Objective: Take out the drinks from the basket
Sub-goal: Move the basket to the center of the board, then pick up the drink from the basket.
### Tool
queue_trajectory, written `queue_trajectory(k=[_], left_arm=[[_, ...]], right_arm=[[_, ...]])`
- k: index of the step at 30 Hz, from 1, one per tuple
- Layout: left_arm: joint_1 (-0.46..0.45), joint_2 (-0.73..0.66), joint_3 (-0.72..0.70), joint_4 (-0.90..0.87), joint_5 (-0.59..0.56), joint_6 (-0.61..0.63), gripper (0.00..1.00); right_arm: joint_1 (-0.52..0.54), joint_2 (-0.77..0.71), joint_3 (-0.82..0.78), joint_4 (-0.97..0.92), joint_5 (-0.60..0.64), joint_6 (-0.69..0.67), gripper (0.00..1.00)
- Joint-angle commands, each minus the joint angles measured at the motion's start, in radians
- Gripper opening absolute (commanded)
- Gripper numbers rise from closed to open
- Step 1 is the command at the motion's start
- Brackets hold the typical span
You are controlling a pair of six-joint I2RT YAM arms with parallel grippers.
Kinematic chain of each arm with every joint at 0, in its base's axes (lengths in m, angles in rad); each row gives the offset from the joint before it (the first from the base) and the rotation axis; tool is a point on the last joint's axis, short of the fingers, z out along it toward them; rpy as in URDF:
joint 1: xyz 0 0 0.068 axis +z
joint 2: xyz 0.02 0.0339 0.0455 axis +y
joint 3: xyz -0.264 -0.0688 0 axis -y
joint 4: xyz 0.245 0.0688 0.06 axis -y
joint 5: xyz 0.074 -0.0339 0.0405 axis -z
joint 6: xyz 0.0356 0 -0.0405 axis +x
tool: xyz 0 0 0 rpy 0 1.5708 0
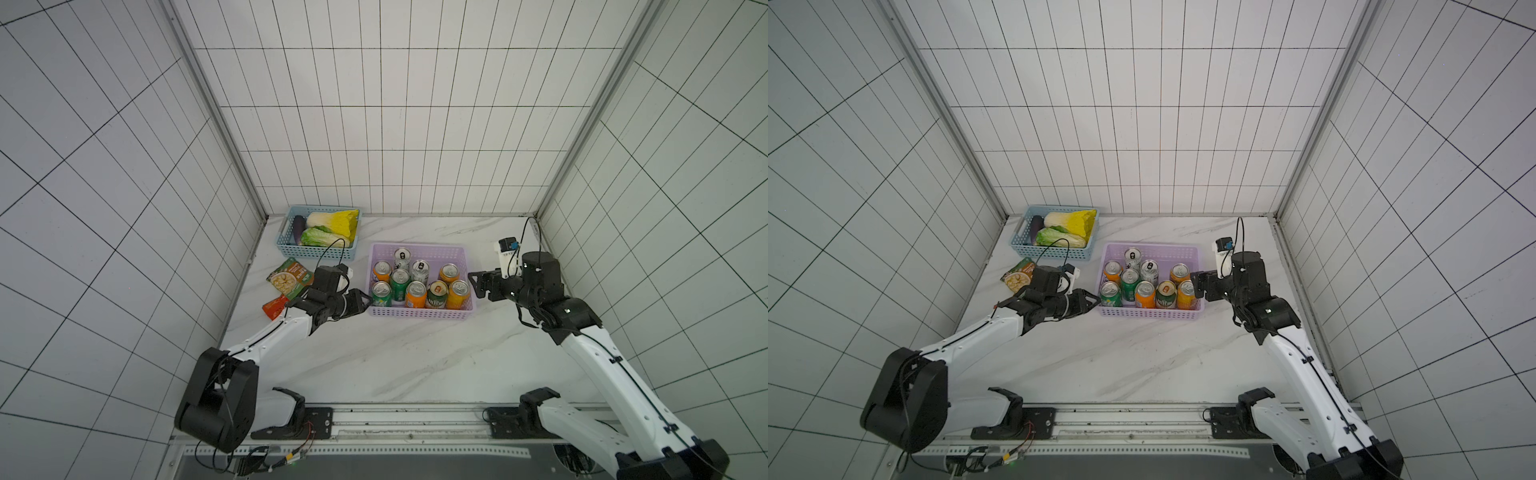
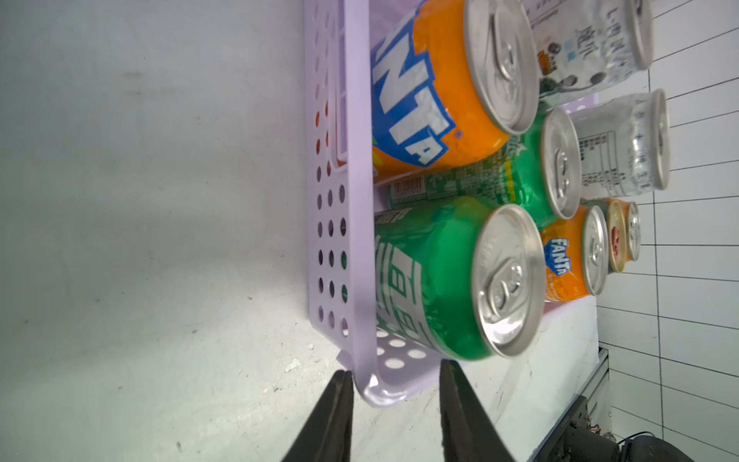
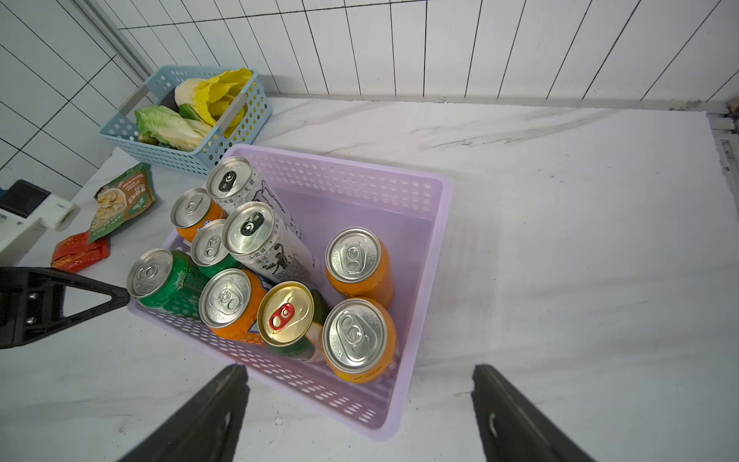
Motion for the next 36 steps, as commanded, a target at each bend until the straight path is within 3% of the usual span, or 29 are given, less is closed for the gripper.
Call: queue_trajectory(k=[1,8,17,27,36], left_arm=[[0.007,-0.071,0.002,-0.061,-0.064,0.018,0.43],[-0.102,-0.147,0.160,-0.257,-0.276,0.128,0.64],[-0.292,0.049,0.395,-0.400,-0.513,0.235,0.83],[-0.314,0.250,0.503,-0.440,-0.565,0.299,0.86],[-0.347,0.342,0.547,-0.439,-0.582,0.316,0.80]], right_arm=[[-0.017,-0.032,-0.017,-0.015,0.013,0.026,0.94],[-0.026,-0.091,-0.006,-0.016,0.011,0.060,1.00],[-0.093,-0.187,-0.035,-0.018,-0.053,0.142,0.99],[-0.155,-0.234,-0.085,-0.050,-0.086,0.176,0.99],[-0.167,-0.216,-0.092,-0.050,-0.088,0.174,0.99]])
